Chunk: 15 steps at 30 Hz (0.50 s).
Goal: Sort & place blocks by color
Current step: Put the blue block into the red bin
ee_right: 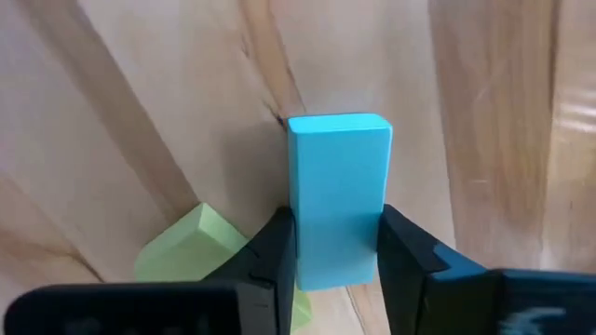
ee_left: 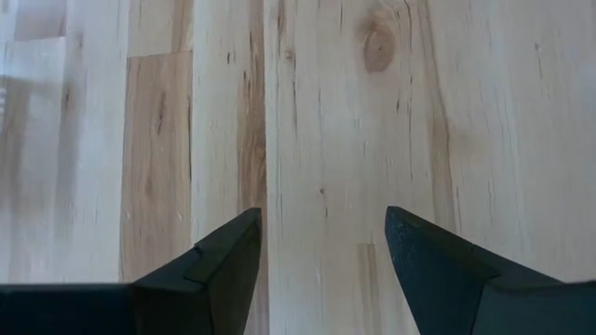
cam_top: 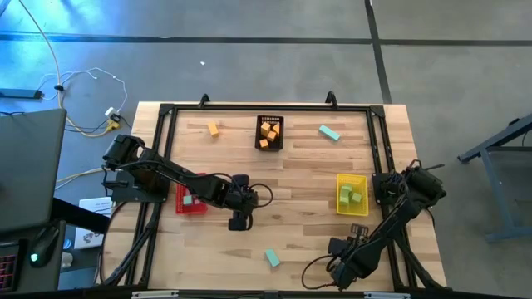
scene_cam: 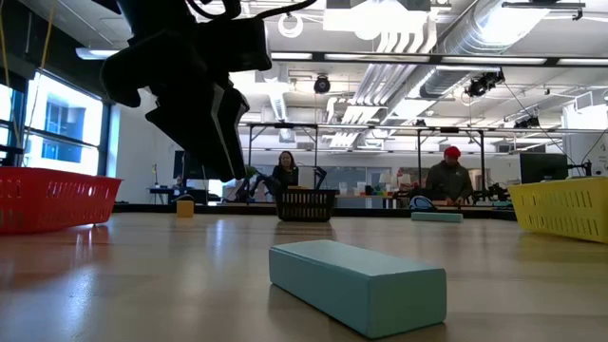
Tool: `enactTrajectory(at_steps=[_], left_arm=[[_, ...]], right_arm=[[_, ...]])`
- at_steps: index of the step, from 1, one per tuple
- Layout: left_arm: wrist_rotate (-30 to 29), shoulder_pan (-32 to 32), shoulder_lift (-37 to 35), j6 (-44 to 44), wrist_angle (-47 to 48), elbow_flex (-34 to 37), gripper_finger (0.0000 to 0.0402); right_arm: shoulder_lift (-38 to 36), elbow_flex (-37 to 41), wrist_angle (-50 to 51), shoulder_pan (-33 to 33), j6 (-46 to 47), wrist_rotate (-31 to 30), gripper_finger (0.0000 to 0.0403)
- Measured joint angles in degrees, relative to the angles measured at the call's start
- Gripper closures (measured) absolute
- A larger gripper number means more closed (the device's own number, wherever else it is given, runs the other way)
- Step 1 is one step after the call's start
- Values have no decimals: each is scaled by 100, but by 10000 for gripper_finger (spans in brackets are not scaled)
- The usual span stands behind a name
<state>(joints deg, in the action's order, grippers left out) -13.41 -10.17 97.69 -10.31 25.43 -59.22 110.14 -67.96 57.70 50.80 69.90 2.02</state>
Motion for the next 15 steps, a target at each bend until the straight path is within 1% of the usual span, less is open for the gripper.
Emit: enactTrajectory(at_steps=[2,4,11,15], left_arm=[[5,0,0,-2,-58,0,188],[112,3,0,-4,-219,0,188],[751,2,0,-12,-895,0,188],[890,2,0,-92,-1313,0,188]], right_arm=[[8,-61,45,6,189,-131,316],[31,-149,118,-4,328,-391,316],[42,-521,80,-45,913,-2245,316],[36,-625,-65,-80,1167,-3324,316]])
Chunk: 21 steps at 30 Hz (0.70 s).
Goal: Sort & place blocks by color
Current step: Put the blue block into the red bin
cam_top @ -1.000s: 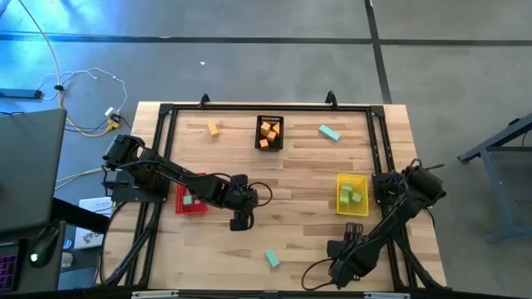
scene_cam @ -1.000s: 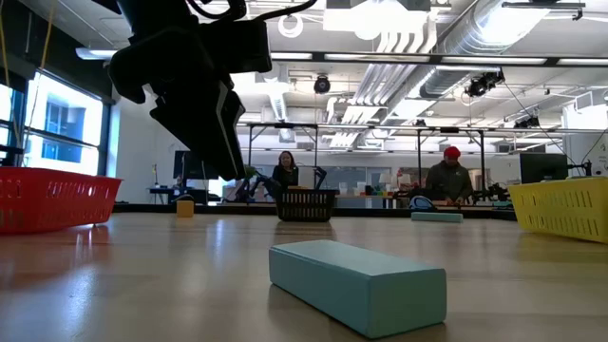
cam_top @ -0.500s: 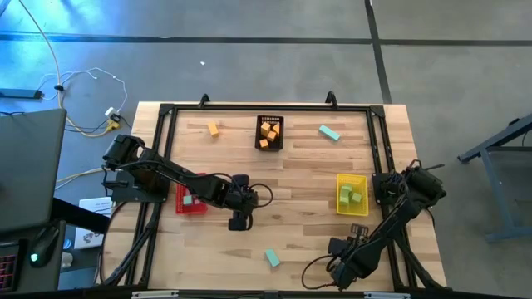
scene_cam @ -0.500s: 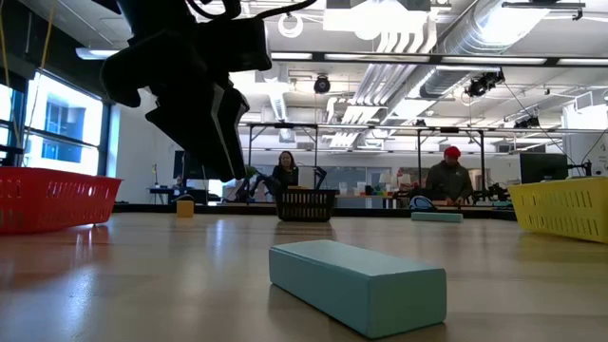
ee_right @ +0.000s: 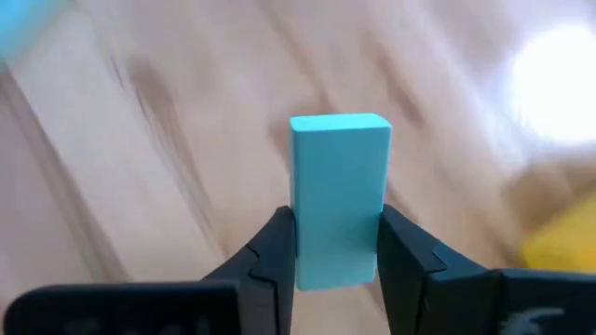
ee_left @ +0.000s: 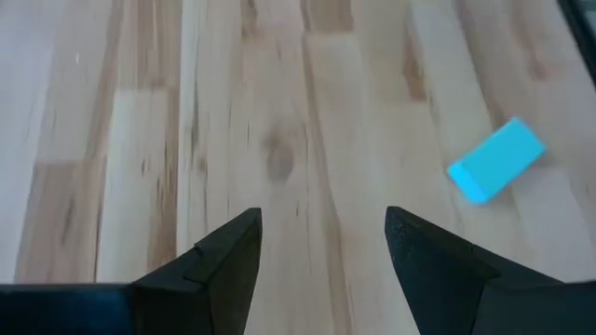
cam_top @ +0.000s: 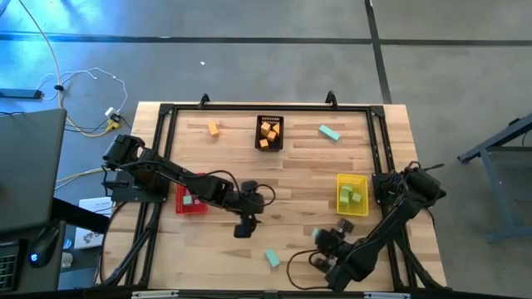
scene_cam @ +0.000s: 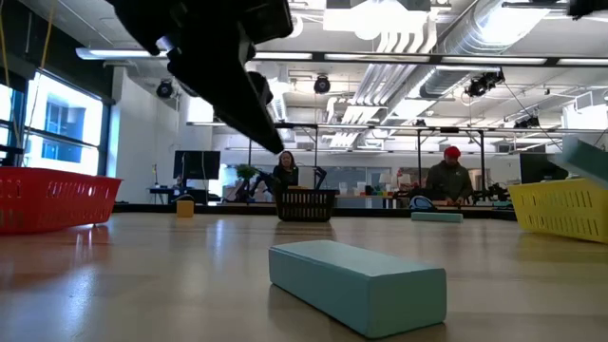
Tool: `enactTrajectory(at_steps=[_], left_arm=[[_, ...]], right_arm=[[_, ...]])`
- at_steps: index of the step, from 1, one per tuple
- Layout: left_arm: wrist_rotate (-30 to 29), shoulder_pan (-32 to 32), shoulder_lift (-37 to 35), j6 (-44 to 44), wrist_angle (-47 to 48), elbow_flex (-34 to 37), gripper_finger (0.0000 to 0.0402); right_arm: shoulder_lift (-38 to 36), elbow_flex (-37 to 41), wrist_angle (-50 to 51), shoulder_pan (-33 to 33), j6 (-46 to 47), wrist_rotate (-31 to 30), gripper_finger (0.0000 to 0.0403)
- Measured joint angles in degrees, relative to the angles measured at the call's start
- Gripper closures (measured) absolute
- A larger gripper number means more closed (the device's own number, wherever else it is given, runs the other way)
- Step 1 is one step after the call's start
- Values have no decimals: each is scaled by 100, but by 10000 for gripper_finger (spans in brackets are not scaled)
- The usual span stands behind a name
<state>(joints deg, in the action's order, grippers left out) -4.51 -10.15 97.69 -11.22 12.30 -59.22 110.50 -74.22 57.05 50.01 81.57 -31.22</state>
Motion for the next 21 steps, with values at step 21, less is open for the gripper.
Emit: enactTrajectory(at_steps=[21], left_arm=[[-11,-15,0,466,-1601,0,188]], right_arm=[[-15,-12,-2361,-1195,-2491,-1814,316]])
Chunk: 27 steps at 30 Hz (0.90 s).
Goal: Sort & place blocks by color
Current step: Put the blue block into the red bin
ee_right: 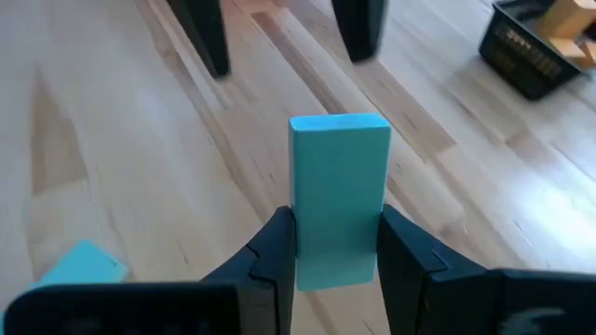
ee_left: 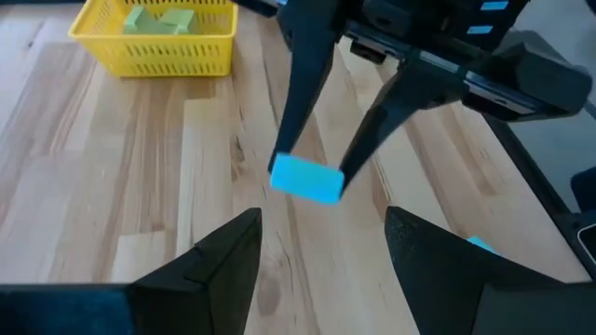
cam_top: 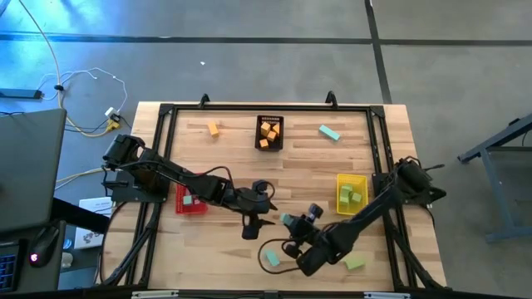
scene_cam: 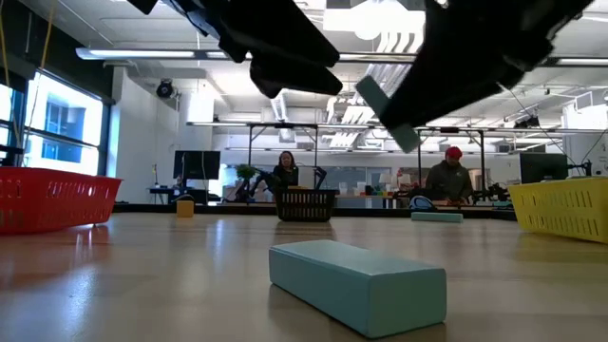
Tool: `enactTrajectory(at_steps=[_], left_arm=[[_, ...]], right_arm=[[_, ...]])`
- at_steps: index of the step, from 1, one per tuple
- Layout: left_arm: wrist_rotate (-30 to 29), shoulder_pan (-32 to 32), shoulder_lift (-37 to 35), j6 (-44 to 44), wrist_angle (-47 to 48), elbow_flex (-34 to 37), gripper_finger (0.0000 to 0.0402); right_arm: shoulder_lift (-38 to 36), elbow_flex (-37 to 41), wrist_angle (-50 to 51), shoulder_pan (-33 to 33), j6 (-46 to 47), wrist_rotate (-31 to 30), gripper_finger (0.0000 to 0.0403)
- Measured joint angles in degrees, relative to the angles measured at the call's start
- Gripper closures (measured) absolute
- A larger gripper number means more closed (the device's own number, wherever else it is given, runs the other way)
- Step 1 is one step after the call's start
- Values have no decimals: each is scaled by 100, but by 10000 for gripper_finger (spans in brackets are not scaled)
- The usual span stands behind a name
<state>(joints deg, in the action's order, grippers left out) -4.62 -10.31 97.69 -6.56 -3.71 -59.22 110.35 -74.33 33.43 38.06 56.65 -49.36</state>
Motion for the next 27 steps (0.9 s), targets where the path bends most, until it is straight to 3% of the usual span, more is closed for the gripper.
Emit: enactTrajectory(at_steps=[14,21,27], left_arm=[[17,-84,-3,424,17,0,188],[-36,-113,-10,666,136,-2,188],[-563,-156,-2,687,358,-7,188]], right_arm=[[-7,-243,-407,-315,-1052,441,316],[-7,-340,-415,-367,-1042,808,316],[-8,-376,-656,-396,-1038,1036,316]])
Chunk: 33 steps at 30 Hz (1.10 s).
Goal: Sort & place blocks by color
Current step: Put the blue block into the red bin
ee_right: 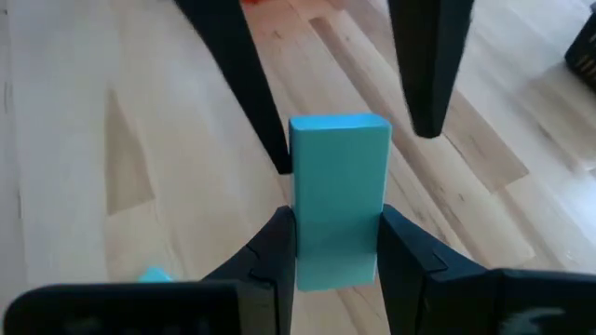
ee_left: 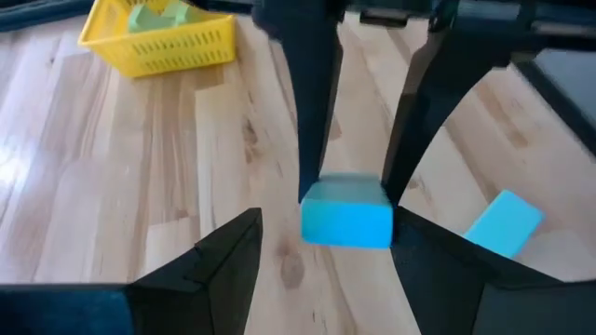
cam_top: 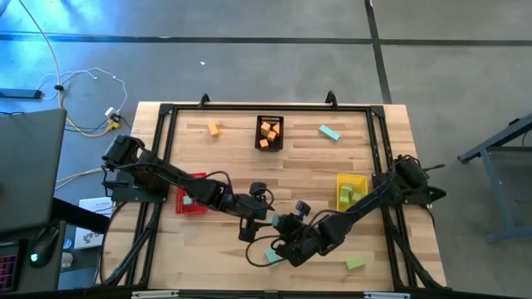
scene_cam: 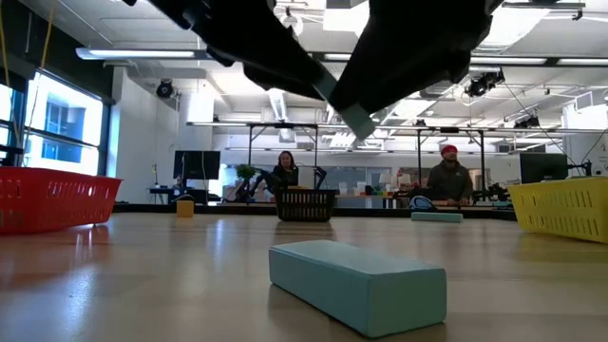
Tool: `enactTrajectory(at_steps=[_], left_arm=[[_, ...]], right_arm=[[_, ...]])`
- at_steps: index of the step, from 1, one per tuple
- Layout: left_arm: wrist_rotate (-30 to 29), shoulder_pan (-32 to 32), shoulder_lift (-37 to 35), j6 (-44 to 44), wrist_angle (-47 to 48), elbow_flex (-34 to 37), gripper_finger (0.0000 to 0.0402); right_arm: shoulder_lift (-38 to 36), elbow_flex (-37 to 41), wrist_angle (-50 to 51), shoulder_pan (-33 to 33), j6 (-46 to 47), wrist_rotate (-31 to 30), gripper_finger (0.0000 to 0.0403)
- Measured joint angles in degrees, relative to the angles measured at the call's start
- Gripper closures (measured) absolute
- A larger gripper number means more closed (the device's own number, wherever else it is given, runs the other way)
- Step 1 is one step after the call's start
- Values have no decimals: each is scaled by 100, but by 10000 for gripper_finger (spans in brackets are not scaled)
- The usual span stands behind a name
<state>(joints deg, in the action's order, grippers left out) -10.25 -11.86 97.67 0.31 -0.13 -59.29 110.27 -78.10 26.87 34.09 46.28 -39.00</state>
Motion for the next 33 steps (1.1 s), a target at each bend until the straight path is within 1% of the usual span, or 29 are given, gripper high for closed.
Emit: enactTrajectory(at_steps=[3,11,21,25,32,33], left_arm=[[54,-17,2,57,34,-2,188],[454,-15,4,202,-6,4,188],[505,-4,4,187,14,7,194],[534,16,4,183,11,7,220],[712,27,4,157,-28,7,291],[711,27,4,143,-30,7,298]], right_arm=[[1,1,-20,8,44,-137,316],[-1,1,-213,-114,-242,-22,316],[-1,6,-264,-184,-327,4,316],[-1,6,-264,-184,-326,15,316],[-1,12,-295,-181,-373,26,316],[-1,12,-295,-180,-376,26,311]])
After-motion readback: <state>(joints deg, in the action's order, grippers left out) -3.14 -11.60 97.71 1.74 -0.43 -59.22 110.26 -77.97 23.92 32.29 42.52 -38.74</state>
